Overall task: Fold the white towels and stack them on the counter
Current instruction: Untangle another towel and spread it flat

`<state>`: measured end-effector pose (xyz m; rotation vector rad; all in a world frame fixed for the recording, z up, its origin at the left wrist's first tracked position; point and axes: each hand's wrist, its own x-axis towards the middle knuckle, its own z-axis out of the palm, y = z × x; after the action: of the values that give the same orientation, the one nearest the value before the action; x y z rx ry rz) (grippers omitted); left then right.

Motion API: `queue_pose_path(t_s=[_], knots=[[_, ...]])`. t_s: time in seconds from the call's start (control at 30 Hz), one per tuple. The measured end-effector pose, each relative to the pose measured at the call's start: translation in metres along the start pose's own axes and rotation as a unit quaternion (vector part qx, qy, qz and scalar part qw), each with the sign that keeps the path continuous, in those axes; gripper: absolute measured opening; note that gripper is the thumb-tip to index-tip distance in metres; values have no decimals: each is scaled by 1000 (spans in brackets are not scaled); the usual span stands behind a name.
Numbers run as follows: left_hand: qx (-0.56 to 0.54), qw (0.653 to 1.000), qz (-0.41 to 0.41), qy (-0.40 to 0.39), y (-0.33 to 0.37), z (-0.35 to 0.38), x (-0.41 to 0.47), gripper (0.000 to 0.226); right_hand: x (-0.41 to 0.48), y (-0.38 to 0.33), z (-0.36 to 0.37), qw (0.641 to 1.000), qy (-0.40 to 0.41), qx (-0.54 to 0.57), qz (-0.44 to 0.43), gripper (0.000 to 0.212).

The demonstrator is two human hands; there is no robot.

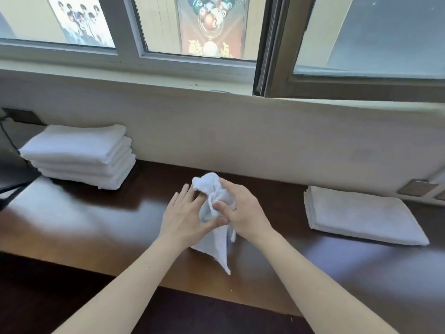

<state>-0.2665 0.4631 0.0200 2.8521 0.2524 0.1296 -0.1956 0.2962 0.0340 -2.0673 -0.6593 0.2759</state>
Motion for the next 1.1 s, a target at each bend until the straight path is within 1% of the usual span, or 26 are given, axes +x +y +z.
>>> queue_pose_path(t_s=[0.1,0.2,0.27,0.43,0.57,0.67,0.8,0.83,0.87,0.93,0.97,1.03,1.1], knots=[[15,1000,-1,1,-21,0,7,95,6,3,13,999,-13,-25,28,58],[27,998,-19,-56,-38,15,5,101,12,23,19,995,-25,-73,59,53],[34,994,-50,-90,-49,27,-3,101,18,38,23,993,-24,-88,70,46],[47,984,-107,-133,-76,47,-19,99,41,71,39,991,-51,-96,82,41],[64,979,-99,-167,-82,64,-16,98,43,84,54,986,-90,-115,77,44],[55,980,-86,-173,-80,77,-5,97,35,85,68,982,-118,-129,67,48],[40,982,-41,-178,-85,90,14,106,29,84,82,968,-170,-172,60,49],[37,986,-16,-159,-87,91,19,106,27,83,85,967,-167,-181,63,49],[36,992,13,-121,-88,91,23,103,26,81,86,967,-161,-187,66,50],[32,996,77,-19,-90,90,31,93,24,76,88,967,-146,-195,72,54],[24,994,99,25,-90,91,35,86,24,75,89,968,-141,-196,74,56],[-13,990,119,80,-90,89,43,71,25,69,92,968,-124,-205,77,57],[-29,978,155,139,-94,84,52,50,29,62,94,968,-101,-217,80,57]])
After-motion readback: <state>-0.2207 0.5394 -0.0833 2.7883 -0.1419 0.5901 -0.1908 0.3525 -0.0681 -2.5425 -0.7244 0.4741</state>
